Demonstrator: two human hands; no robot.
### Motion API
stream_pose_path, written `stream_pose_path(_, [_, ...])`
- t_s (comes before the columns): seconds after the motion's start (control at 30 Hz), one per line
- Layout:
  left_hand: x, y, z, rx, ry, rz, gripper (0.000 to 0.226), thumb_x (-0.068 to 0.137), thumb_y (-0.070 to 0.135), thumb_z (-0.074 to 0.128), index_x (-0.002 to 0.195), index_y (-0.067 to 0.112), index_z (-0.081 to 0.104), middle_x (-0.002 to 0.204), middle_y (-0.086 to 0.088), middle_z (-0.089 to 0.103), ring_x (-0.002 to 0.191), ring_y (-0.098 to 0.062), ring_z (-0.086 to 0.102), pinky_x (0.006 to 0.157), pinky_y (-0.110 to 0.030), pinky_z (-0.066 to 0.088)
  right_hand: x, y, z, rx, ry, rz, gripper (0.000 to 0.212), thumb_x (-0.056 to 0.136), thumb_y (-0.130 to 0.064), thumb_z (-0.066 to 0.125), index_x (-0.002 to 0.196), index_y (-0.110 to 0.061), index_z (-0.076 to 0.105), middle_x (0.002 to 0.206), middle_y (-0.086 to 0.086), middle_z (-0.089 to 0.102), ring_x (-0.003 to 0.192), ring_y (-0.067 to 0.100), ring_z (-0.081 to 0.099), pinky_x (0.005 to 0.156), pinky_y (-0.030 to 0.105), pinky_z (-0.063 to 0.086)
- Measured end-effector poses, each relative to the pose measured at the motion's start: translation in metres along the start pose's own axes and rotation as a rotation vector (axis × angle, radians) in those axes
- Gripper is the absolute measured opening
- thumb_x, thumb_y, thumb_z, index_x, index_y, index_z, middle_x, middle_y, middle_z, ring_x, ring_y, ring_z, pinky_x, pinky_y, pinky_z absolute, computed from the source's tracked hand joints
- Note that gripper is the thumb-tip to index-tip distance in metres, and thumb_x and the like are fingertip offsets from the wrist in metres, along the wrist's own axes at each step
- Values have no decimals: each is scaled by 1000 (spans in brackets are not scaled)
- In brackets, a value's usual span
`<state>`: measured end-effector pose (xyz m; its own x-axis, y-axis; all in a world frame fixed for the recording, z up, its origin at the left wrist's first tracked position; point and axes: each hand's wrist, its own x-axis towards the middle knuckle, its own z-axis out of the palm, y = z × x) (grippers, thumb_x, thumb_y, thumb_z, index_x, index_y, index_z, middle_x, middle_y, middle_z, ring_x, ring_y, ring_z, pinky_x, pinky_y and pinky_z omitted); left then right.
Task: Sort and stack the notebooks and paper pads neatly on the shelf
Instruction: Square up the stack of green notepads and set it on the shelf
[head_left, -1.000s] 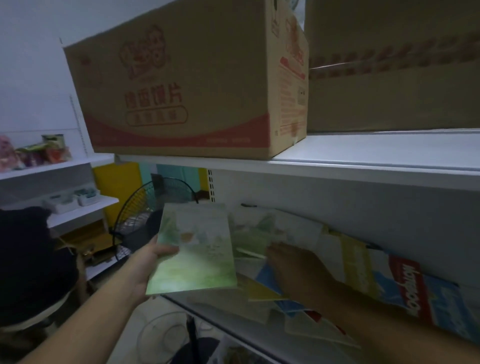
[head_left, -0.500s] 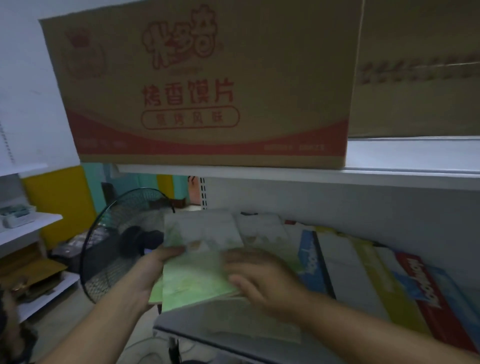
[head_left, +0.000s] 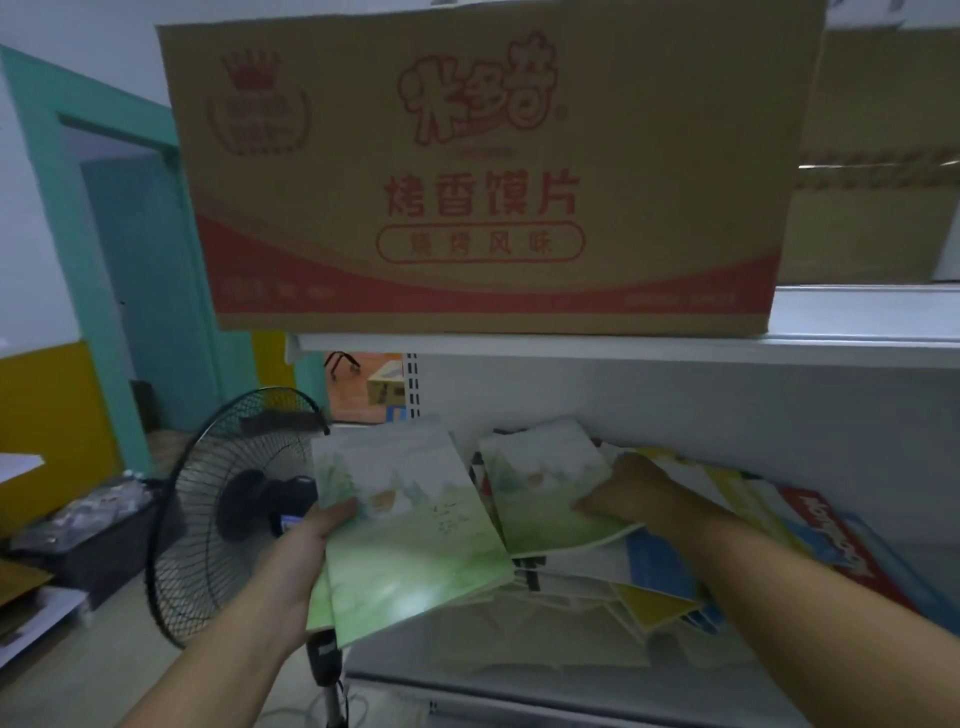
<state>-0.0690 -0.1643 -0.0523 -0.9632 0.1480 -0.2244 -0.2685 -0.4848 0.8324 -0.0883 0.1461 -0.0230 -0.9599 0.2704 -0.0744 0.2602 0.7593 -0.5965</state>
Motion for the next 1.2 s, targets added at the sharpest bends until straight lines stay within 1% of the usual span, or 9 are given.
stream_pose_path(0.2, [1,3,-7,14,-8,16,33,88,19,54,120,12,59,102,-22,70,85,-40,68,83,-52,51,-14,-2,-12,554,75,-85,31,96,-7,48,127,-11,48,125,5,52,105,26,55,89,32,44])
stream_pose_path(0.3, [8,10,3,69,-76,62,28,91,14,52,118,12,60,103,-22,70,87,-42,68,83,-53,52,-25,20,-22,1015,68,-8,28,95,-8,51,121,-12,58,122,10,62,102,28,60,87,39,48])
stream_pose_path(0.4, [16,6,28,120,-148,95,23,89,8,54,110,12,62,95,-19,73,80,-37,71,68,-46,57,-44,33,-24,1224,-5,27,24,95,-10,49,114,-18,62,109,5,69,103,28,62,78,38,54])
stream_pose_path(0.57, [16,-37,101,197,-262,69,27,89,14,58,116,13,61,109,-19,69,101,-39,65,95,-56,46,-82,44,-19,1025,18,19,22,93,-3,51,109,-12,61,101,10,71,93,29,67,83,41,54])
stream_pose_path(0.7, [2,-86,168,310,-312,112,38,85,44,60,113,19,66,117,-7,68,105,-24,64,100,-43,45,-114,88,-38,1024,68,82,19,92,2,49,99,-12,60,95,11,71,83,28,68,73,35,55])
stream_pose_path(0.83, [-29,-140,255,343,-389,-2,36,95,42,44,110,14,61,94,-3,67,81,-18,61,67,-26,49,-151,163,-81,942,188,135,27,95,-7,50,121,-9,56,111,10,68,100,29,66,91,43,52])
stream_pose_path(0.97, [-78,-210,345,341,-489,-145,34,96,38,46,88,10,63,50,3,64,46,-16,62,35,-16,43,-208,249,-137,899,286,172,28,94,0,46,116,-12,59,106,9,70,95,26,68,77,34,54])
stream_pose_path(1.07, [-103,-268,405,330,-526,-202,45,91,48,47,89,8,67,46,-1,66,40,-12,63,35,-16,44,-250,310,-169,910,349,184,29,93,1,45,110,-17,60,100,3,72,88,21,70,65,26,53])
stream_pose_path(1.2, [-139,-336,473,355,-603,-338,63,91,58,40,90,2,69,65,-14,72,51,-25,68,42,-24,52,-299,381,-206,971,424,261,27,92,2,47,107,-16,59,102,6,71,85,22,69,60,25,51])
